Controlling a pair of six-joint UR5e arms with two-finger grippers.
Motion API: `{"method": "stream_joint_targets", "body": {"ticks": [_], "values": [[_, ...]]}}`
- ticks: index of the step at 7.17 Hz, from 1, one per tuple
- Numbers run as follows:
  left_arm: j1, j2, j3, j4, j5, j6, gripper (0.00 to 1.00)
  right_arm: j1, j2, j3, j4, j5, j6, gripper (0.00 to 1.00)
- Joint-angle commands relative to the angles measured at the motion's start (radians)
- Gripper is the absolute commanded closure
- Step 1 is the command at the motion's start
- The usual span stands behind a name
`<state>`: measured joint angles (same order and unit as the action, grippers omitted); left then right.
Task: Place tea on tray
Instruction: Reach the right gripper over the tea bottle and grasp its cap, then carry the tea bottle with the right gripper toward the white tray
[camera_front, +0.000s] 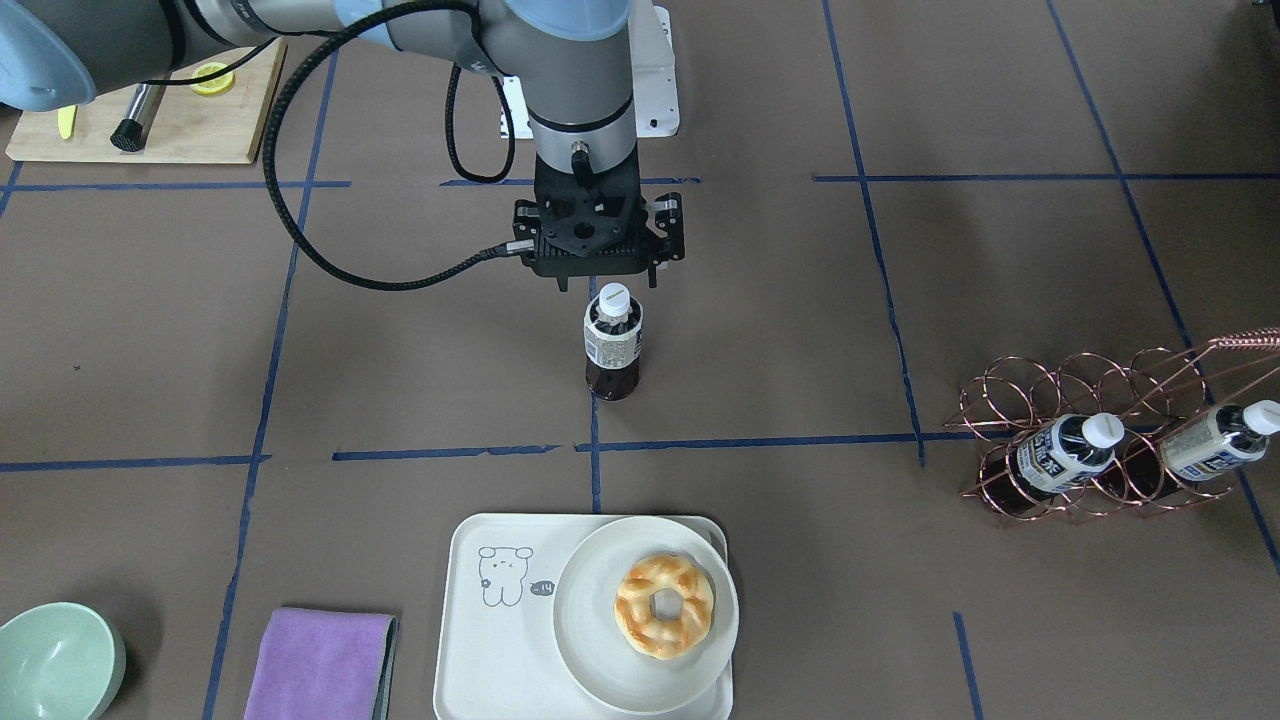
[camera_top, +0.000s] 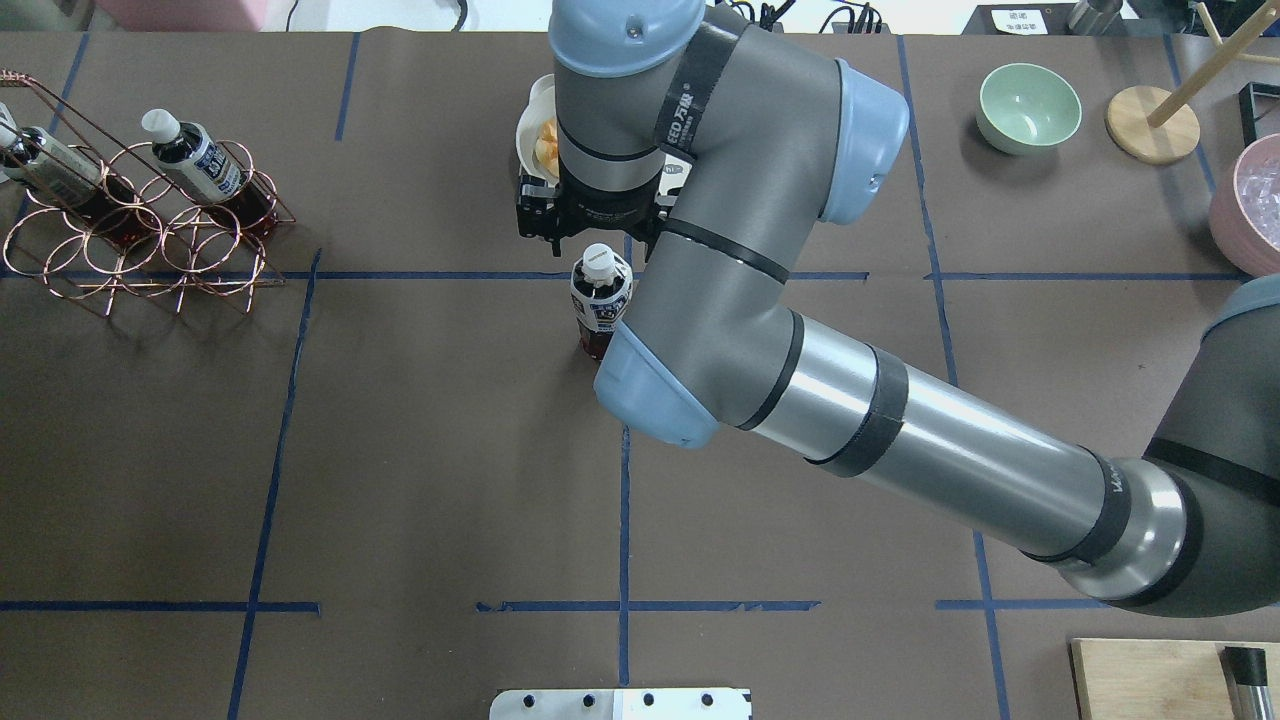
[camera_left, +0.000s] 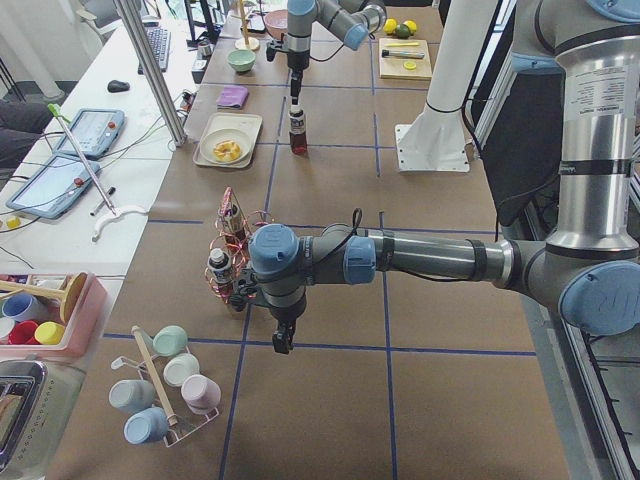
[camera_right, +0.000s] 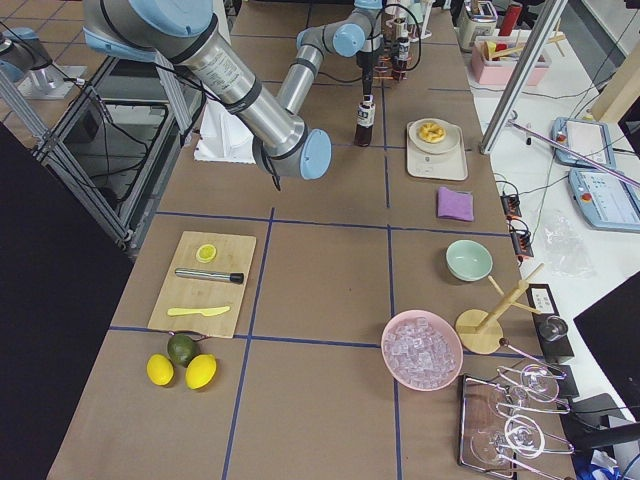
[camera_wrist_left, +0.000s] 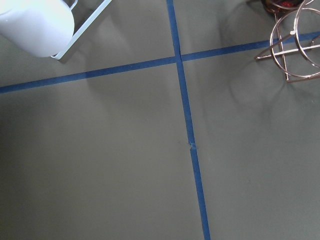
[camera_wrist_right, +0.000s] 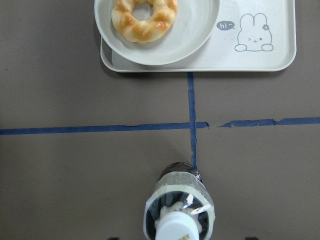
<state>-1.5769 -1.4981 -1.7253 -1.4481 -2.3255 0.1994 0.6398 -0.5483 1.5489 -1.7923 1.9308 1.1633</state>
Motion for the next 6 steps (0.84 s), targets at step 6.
{"method": "stream_joint_targets", "body": {"ticks": [6], "values": [[0.0, -0.002, 0.004, 0.0, 0.0, -0.002, 0.0, -0.012, 0.048, -0.092, -0.001, -0.035, -0.011, 0.46]]}}
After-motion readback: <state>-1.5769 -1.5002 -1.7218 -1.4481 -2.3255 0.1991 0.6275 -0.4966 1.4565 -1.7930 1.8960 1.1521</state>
